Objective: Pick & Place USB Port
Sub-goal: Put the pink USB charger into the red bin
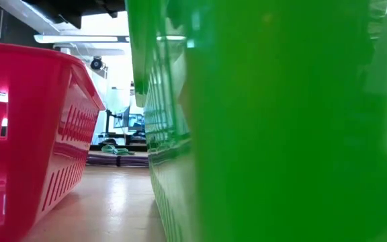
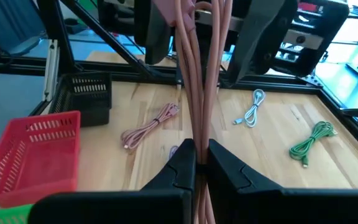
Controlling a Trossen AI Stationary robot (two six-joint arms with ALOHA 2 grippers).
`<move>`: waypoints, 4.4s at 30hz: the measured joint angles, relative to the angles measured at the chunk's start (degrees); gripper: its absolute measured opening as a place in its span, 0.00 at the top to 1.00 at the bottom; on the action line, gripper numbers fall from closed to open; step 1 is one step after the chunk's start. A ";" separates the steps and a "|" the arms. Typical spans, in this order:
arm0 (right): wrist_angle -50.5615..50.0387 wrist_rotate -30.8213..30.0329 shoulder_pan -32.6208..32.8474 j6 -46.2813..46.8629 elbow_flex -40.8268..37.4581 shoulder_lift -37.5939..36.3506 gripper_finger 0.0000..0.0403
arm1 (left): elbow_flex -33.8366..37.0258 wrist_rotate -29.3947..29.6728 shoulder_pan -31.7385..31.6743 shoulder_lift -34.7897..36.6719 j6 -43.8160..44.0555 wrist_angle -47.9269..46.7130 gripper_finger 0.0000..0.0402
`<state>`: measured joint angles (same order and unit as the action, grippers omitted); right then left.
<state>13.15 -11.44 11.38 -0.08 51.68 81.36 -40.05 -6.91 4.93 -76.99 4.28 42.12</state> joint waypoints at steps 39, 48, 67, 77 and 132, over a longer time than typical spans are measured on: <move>2.12 1.57 6.75 -4.21 0.04 -1.36 0.52 | -26.21 49.16 46.17 -2.43 36.09 -67.19 0.95; 2.17 -1.11 12.53 -1.27 0.04 -1.36 0.52 | -40.31 34.94 44.93 -20.08 53.44 -85.58 0.95; 2.13 -10.50 22.77 -1.28 0.03 -1.36 0.52 | -41.36 23.53 39.69 -25.08 57.44 -88.19 0.54; 1.81 -11.17 23.05 -3.84 0.02 -1.36 0.52 | -55.40 28.56 39.65 -25.02 57.20 -119.94 0.53; -7.63 -10.81 21.20 -0.07 -0.01 -1.36 0.52 | -14.10 16.50 19.72 -16.81 21.08 -101.75 0.97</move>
<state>5.51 -22.25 32.58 -0.15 51.67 80.01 -54.15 9.59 24.64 -93.80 25.36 -59.63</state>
